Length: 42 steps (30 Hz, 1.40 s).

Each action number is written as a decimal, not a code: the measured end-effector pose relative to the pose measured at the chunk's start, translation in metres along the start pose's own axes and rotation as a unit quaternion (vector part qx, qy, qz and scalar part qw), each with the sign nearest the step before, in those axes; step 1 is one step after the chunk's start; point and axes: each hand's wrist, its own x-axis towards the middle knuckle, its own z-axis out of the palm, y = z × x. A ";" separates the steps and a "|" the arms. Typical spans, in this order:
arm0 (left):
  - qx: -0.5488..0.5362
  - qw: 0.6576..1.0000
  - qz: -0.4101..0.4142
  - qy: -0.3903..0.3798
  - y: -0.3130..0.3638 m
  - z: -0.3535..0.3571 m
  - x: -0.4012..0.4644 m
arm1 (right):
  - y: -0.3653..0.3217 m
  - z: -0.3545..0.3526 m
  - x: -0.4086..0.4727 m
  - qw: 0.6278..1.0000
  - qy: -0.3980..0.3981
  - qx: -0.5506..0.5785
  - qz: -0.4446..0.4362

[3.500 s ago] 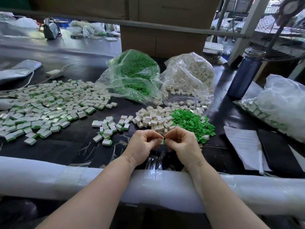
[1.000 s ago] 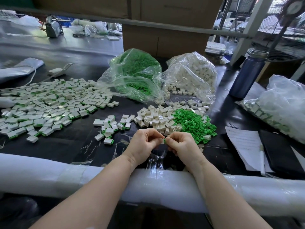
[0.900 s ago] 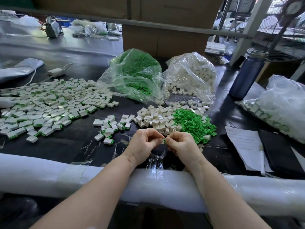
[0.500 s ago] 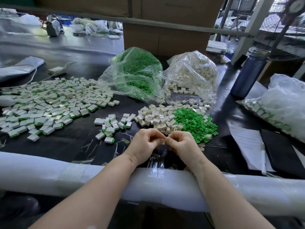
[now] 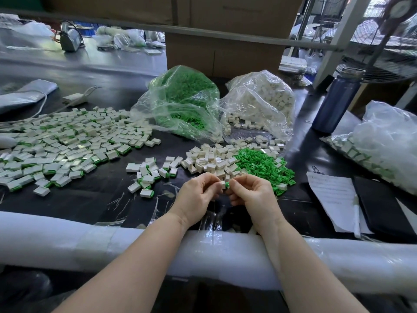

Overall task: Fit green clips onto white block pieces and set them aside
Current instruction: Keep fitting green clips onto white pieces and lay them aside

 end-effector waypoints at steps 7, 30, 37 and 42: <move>-0.039 0.999 -0.028 -0.014 0.002 -0.004 0.000 | 0.000 0.004 0.000 0.997 -0.008 -0.074 0.004; 0.085 0.996 -0.010 -0.025 0.005 -0.004 -0.003 | 0.000 0.005 -0.001 0.989 -0.024 -0.148 0.008; 0.009 1.000 -0.002 -0.014 0.002 0.001 -0.002 | 0.001 0.005 0.000 0.997 0.008 -0.072 -0.020; 0.010 1.000 0.013 -0.003 0.000 0.001 -0.001 | 0.001 0.003 0.001 0.999 0.006 -0.038 -0.006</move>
